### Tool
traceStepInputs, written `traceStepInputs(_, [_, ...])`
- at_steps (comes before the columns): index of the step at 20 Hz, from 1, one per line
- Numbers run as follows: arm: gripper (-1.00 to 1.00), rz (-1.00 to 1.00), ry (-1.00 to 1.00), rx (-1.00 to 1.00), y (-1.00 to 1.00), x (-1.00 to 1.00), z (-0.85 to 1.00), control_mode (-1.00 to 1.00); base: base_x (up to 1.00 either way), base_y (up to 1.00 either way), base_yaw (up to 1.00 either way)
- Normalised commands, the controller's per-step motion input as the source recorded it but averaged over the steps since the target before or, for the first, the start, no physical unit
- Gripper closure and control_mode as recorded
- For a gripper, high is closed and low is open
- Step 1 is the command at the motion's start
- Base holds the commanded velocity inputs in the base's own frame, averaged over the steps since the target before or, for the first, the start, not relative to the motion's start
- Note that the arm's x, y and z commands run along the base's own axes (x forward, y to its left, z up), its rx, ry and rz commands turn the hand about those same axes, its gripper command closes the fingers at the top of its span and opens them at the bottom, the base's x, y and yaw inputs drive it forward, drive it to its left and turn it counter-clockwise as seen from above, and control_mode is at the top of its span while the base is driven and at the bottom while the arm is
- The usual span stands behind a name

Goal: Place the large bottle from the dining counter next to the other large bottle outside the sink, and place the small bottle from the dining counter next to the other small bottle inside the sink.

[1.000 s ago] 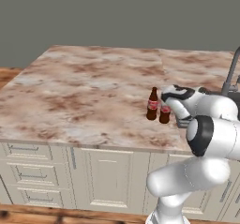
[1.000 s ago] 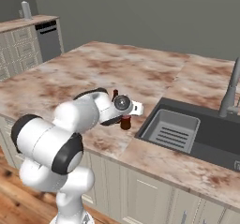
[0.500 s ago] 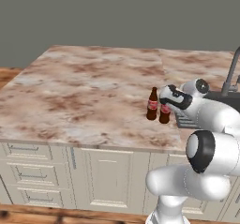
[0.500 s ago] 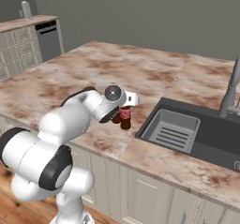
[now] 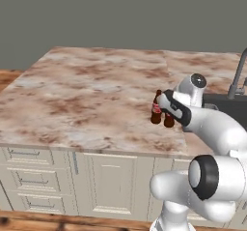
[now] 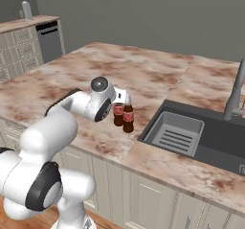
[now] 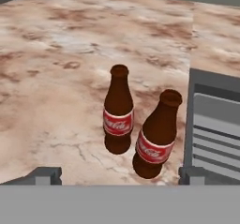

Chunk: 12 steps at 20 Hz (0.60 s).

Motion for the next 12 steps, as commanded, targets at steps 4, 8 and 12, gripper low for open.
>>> traceStepInputs(4, [-1.0, 0.0, 0.14, 0.0, 0.14, -0.13, -0.01, -1.0, 0.0, 0.0, 0.0])
traceStepInputs(8, [-1.0, 0.0, 0.2, 0.0, 0.16, -0.03, -0.09, -1.0, 0.0, 0.0, 0.0])
traceStepInputs(12, [-1.0, 0.02, 0.14, 0.0, 0.15, -0.17, -0.06, -1.0, 0.0, 0.0, 0.0])
